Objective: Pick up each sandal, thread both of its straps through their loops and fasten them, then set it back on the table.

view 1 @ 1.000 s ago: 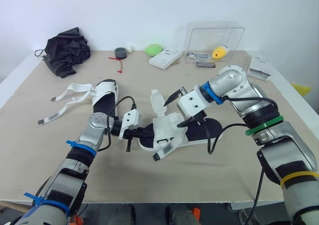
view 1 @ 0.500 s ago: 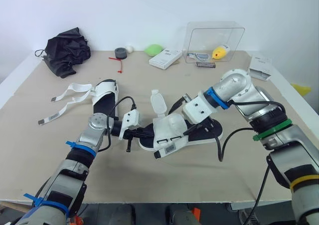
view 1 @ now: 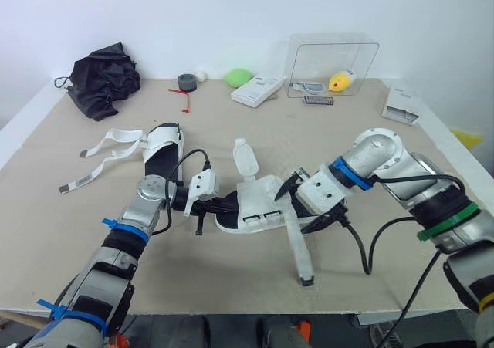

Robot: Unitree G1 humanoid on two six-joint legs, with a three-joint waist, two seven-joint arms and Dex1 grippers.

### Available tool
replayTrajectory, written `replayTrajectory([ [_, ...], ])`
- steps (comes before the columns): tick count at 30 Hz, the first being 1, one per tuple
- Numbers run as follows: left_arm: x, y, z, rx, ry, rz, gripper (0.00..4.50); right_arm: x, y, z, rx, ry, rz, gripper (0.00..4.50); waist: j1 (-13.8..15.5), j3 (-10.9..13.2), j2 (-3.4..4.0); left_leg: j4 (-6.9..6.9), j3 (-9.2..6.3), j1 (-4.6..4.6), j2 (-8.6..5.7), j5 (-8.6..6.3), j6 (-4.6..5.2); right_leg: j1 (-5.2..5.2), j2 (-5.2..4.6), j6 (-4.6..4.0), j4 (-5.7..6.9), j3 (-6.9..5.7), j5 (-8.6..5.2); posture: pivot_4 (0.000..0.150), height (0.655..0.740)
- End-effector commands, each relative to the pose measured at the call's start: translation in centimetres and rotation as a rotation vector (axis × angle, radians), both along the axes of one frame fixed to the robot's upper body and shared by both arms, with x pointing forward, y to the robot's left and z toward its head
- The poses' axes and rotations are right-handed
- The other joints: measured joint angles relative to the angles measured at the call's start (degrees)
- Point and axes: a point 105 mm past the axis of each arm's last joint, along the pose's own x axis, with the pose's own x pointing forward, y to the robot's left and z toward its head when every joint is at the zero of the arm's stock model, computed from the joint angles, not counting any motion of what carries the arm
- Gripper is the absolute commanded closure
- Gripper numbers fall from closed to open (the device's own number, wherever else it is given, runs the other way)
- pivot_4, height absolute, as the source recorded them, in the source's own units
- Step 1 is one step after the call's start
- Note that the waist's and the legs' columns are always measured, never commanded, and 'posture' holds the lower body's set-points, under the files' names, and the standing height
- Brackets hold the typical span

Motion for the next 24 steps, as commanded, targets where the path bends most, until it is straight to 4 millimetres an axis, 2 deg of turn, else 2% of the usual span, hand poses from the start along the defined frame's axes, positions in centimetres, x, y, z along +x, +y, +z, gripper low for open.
replayTrajectory([
  [1,-1.3,1.4,-4.8,0.148,0.148,0.039,4.5,0.0,-0.2,0.4,0.017,-0.007,-0.016,0.07,0.0,0.0,0.02,0.0,0.01,0.0,0.0,0.0,0.0,0.0,0.01,0.0,0.0,0.01,0.01,0.15,0.74],
  [4,-1.3,1.4,-4.8,0.147,0.147,0.039,4.5,0.8,-0.7,2.2,0.097,0.008,-0.141,0.07,0.0,0.0,0.01,0.0,0.03,0.0,0.0,0.0,0.0,-0.01,0.02,0.02,0.0,0.03,0.03,0.15,0.74],
  [6,-1.4,1.4,-4.8,0.146,0.148,0.04,4.5,0.3,-1.3,3.8,0.162,0.09,-0.222,0.07,0.01,0.0,0.02,0.01,0.03,-0.01,0.0,0.01,0.0,-0.01,0.02,0.02,0.0,0.03,0.03,0.15,0.74],
  [10,-1.5,1.4,-4.9,0.145,0.151,0.041,4.5,-2.5,-2.5,5.6,0.259,0.321,-0.34,0.07,0.12,0.0,0.01,-0.03,-0.06,-0.08,-0.02,0.0,0.0,-0.02,-0.04,-0.03,0.0,-0.03,0.0,0.15,0.74],
  [14,-1.7,1.5,-4.9,0.144,0.153,0.041,4.5,-5.5,-2.3,6.8,0.363,0.599,-0.463,0.07,0.05,-0.04,0.17,-0.05,-0.17,-0.08,-0.01,-0.05,-0.05,-0.01,-0.06,-0.01,0.0,-0.15,-0.09,0.15,0.74],
  [16,-1.7,1.5,-4.9,0.143,0.152,0.04,4.5,-6.5,-2.1,6.0,0.368,0.686,-0.537,0.07,0.04,-0.04,0.17,-0.05,-0.22,-0.06,0.04,-0.05,-0.05,0.01,0.01,-0.02,0.0,-0.18,-0.09,0.15,0.74],
  [19,-1.8,1.5,-4.8,0.142,0.149,0.035,4.5,-7.4,-1.7,2.4,0.341,0.745,-0.709,0.07,0.04,-0.13,-0.01,-0.04,-0.26,-0.06,0.05,-0.04,-0.05,0.03,0.02,-0.05,0.0,-0.26,-0.12,0.15,0.74],
  [24,-2.3,1.5,-4.7,0.143,0.15,0.027,4.5,-7.5,-2.7,-0.8,0.343,0.759,-0.899,0.07,0.04,-0.11,0.0,-0.04,-0.2,-0.18,-0.01,-0.04,-0.07,-0.06,0.01,0.32,-0.01,-0.21,0.01,0.15,0.74],
])
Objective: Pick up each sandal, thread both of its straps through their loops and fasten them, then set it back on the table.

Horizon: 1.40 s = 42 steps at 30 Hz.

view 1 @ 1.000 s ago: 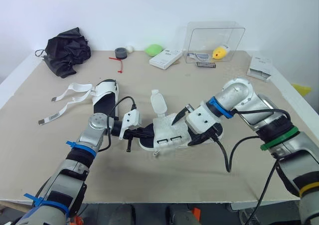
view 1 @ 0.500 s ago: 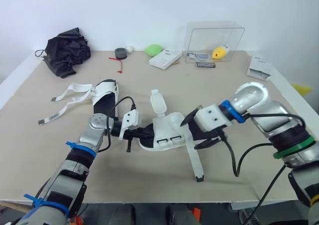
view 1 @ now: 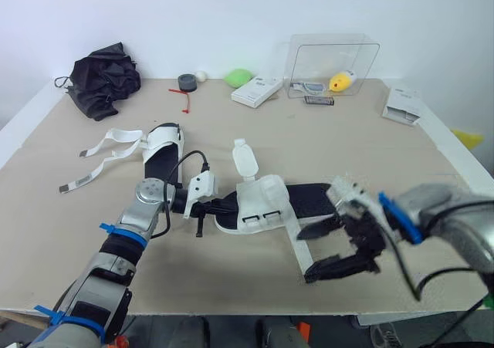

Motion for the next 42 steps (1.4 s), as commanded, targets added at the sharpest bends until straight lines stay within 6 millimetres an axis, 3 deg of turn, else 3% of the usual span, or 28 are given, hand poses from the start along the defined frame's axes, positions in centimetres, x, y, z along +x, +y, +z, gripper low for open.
replayTrajectory([
  [1,-1.9,1.5,-4.6,0.152,0.157,0.006,4.5,0.5,-1.2,-0.5,-0.039,-0.033,-0.115,0.07,-0.05,0.02,-0.05,0.0,0.01,-0.01,-0.01,0.0,0.0,-0.01,0.0,0.03,0.0,0.01,-0.01,0.15,0.74],
  [6,-2.2,1.7,-4.6,0.164,0.158,-0.002,4.5,0.8,-4.2,-1.7,-0.111,-0.015,-0.184,0.07,-0.27,0.03,-0.06,-0.05,0.0,-0.02,0.01,-0.08,-0.06,-0.05,0.1,0.08,-0.01,0.04,-0.12,0.15,0.74],
  [10,-2.3,1.4,-4.5,0.162,0.158,-0.005,4.5,1.0,-4.8,-1.6,-0.093,0.018,-0.198,0.07,-0.41,0.02,-0.05,-0.08,-0.04,-0.01,0.05,-0.15,-0.01,-0.03,0.27,0.04,-0.01,0.11,-0.18,0.15,0.74],
  [16,-2.5,1.2,-4.7,0.158,0.164,-0.009,4.5,1.7,-3.2,-2.2,-0.035,0.059,-0.204,0.07,-0.44,0.03,-0.06,-0.08,-0.08,-0.01,0.06,-0.15,-0.02,0.0,0.36,0.06,-0.01,0.16,-0.21,0.15,0.74],
  [26,-2.6,1.5,-5.0,0.163,0.171,0.01,4.5,1.1,-0.9,-3.5,-0.012,0.135,-0.134,0.07,-0.44,0.02,-0.05,-0.07,-0.09,-0.03,0.0,-0.26,-0.03,0.02,0.32,0.18,-0.01,0.23,-0.31,0.15,0.74],
  [27,-2.6,1.5,-5.0,0.163,0.171,0.01,4.5,1.0,-0.8,-3.5,-0.007,0.139,-0.126,0.6,-0.43,0.02,-0.05,-0.05,-0.11,-0.02,0.0,-0.26,-0.03,0.04,0.32,0.18,-0.01,0.22,-0.31,0.15,0.74],
  [28,-2.5,1.5,-5.0,0.164,0.17,0.011,4.5,0.8,-0.6,-3.5,-0.004,0.141,-0.115,0.75,-0.43,0.02,-0.05,-0.05,-0.11,-0.02,0.0,-0.26,-0.03,0.05,0.32,0.18,-0.01,0.21,-0.31,0.15,0.74],
  [29,-2.5,1.5,-5.0,0.164,0.168,0.013,4.5,0.7,-0.4,-3.5,-0.002,0.144,-0.107,1.2,-0.43,0.02,-0.05,-0.04,-0.11,-0.02,0.0,-0.26,-0.03,0.06,0.32,0.18,-0.01,0.2,-0.31,0.15,0.74],
  [31,-2.4,1.5,-5.0,0.164,0.166,0.015,4.5,0.7,-0.2,-3.6,0.001,0.14,-0.103,2.39,-0.43,0.02,-0.05,-0.04,-0.11,-0.01,0.0,-0.26,-0.03,0.06,0.31,0.18,-0.01,0.21,-0.31,0.15,0.74],
  [33,-2.4,1.5,-4.9,0.163,0.165,0.015,4.5,1.0,0.1,-3.6,0.011,0.137,-0.113,2.87,-0.44,0.02,-0.05,-0.04,-0.11,-0.01,0.0,-0.26,-0.03,0.06,0.31,0.18,-0.01,0.21,-0.31,0.15,0.74],
  [34,-2.3,1.5,-4.9,0.163,0.164,0.015,4.5,1.2,0.2,-3.5,0.017,0.136,-0.121,3.37,-0.44,0.02,-0.05,-0.04,-0.11,0.01,0.01,-0.26,-0.03,0.07,0.33,0.18,-0.01,0.21,-0.3,0.15,0.74],
  [37,-2.3,1.4,-4.8,0.162,0.162,0.015,4.5,1.4,0.2,-3.1,0.037,0.142,-0.134,4.28,-0.44,0.02,-0.05,-0.04,-0.12,0.02,0.0,-0.26,-0.03,0.08,0.33,0.17,-0.01,0.2,-0.3,0.15,0.74],
  [42,-2.2,1.4,-4.7,0.16,0.16,0.015,4.5,1.6,-0.1,-1.8,0.075,0.153,-0.155,4.41,-0.43,0.02,-0.05,-0.04,-0.11,0.01,-0.01,-0.26,-0.03,0.09,0.31,0.18,-0.01,0.22,-0.3,0.15,0.74],
])
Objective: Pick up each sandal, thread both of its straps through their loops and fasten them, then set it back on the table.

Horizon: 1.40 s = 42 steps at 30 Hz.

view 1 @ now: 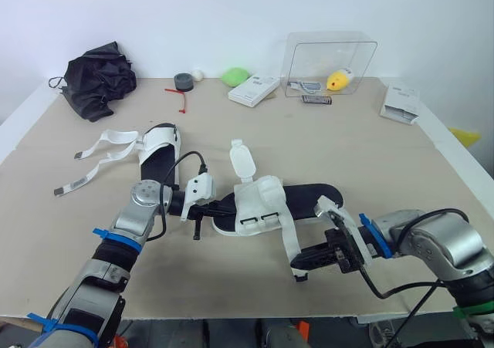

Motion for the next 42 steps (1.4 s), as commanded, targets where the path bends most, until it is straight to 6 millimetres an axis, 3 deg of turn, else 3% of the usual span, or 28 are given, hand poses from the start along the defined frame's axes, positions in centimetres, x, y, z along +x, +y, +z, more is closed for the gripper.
replayTrajectory([
  [1,-1.6,1.0,-4.9,0.144,0.164,0.003,4.5,0.7,0.0,3.0,0.089,-0.034,-0.017,4.41,-0.01,0.0,0.0,0.01,0.0,0.0,0.01,0.0,0.0,0.0,0.01,0.0,0.0,-0.01,0.0,0.15,0.74],
  [6,-1.4,0.8,-4.8,0.143,0.16,-0.003,4.5,2.5,0.2,9.7,0.343,-0.058,-0.057,4.41,-0.07,0.02,0.04,0.07,0.03,0.01,0.0,0.02,0.02,0.01,0.01,0.03,0.0,0.06,0.16,0.15,0.74],
  [8,-1.4,0.8,-4.8,0.145,0.157,-0.007,4.5,4.6,0.2,12.1,0.418,-0.076,-0.13,4.41,-0.11,0.0,-0.1,0.08,-0.01,0.04,0.03,0.02,0.02,0.08,0.04,0.02,0.0,-0.01,0.15,0.15,0.74],
  [10,-1.3,0.8,-4.7,0.149,0.153,-0.013,4.5,6.7,0.5,12.9,0.426,-0.075,-0.218,4.41,-0.19,0.0,-0.06,0.08,0.01,0.09,0.04,0.02,0.03,0.1,0.02,-0.03,0.0,0.02,0.18,0.15,0.74],
  [16,-1.0,0.8,-4.6,0.16,0.142,-0.021,4.5,9.5,3.0,12.3,0.362,0.019,-0.307,4.41,-0.14,-0.02,-0.01,0.05,0.0,-0.08,0.03,0.03,0.05,-0.04,-0.01,-0.14,0.0,0.0,0.2,0.15,0.74],
  [27,-1.2,0.9,-4.8,0.151,0.138,-0.008,4.5,8.3,5.3,8.5,0.188,0.186,-0.247,4.41,-0.23,-0.03,0.03,0.07,0.01,-0.1,-0.04,0.04,0.11,-0.06,-0.08,-0.18,0.0,0.02,0.3,0.15,0.74],
  [32,-1.3,0.8,-4.9,0.147,0.143,-0.005,4.5,8.0,5.1,6.9,0.096,0.209,-0.248,4.41,-0.23,-0.05,0.05,0.07,0.01,-0.1,-0.02,0.04,0.13,-0.04,-0.07,0.01,0.0,0.03,0.2,0.15,0.74],
  [42,-1.4,0.9,-5.0,0.145,0.147,0.002,4.5,9.0,4.3,7.3,0.056,0.202,-0.292,4.41,-0.24,-0.06,0.07,0.08,0.02,-0.09,-0.02,0.05,0.13,-0.04,-0.07,0.03,0.0,0.04,0.2,0.15,0.74],
])
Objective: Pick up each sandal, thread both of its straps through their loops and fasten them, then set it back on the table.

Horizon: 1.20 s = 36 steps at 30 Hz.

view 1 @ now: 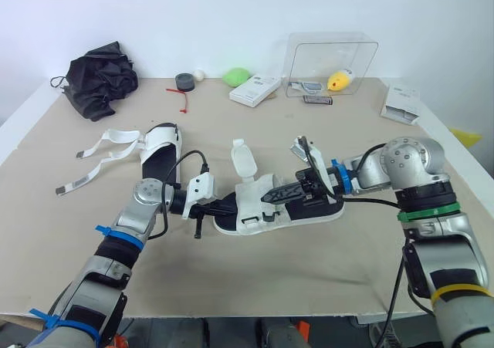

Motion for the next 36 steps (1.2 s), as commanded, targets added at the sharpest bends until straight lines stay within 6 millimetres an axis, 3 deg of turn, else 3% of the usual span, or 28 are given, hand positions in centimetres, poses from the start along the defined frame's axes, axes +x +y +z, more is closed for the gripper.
replayTrajectory([
  [1,-1.6,1.1,-5.0,0.141,0.164,0.017,4.5,0.7,0.0,1.5,0.001,-0.051,-0.007,4.41,0.0,0.0,0.0,0.0,0.0,0.0,0.0,0.0,0.0,0.0,0.0,0.0,0.0,0.0,0.0,0.15,0.74],
  [8,-1.6,1.1,-5.0,0.14,0.164,0.02,4.5,1.8,0.5,2.4,0.013,-0.07,-0.022,4.41,0.01,-0.01,0.01,0.0,-0.01,-0.01,0.0,0.0,0.0,-0.01,0.01,0.0,0.0,-0.02,0.0,0.15,0.74],
  [19,-1.8,1.4,-5.1,0.137,0.17,0.031,4.5,-0.1,0.8,0.9,-0.001,-0.02,0.063,4.41,-0.01,-0.01,0.01,-0.01,-0.01,-0.01,0.0,0.0,0.0,-0.02,0.0,0.0,0.0,-0.01,-0.01,0.15,0.74],
  [26,-1.9,1.1,-5.1,0.134,0.175,0.026,4.5,-0.1,0.7,0.6,-0.034,-0.013,0.065,4.41,-0.06,-0.01,0.01,-0.02,-0.02,-0.01,0.0,0.0,0.0,-0.02,0.0,0.02,0.0,-0.02,-0.03,0.15,0.74],
  [36,-2.1,1.0,-5.3,0.135,0.183,0.025,4.5,0.5,0.7,2.6,-0.006,-0.044,0.063,4.41,-0.06,-0.01,0.02,-0.03,-0.02,-0.03,-0.01,-0.01,0.0,-0.03,-0.02,0.03,0.0,-0.02,-0.04,0.15,0.74],
])
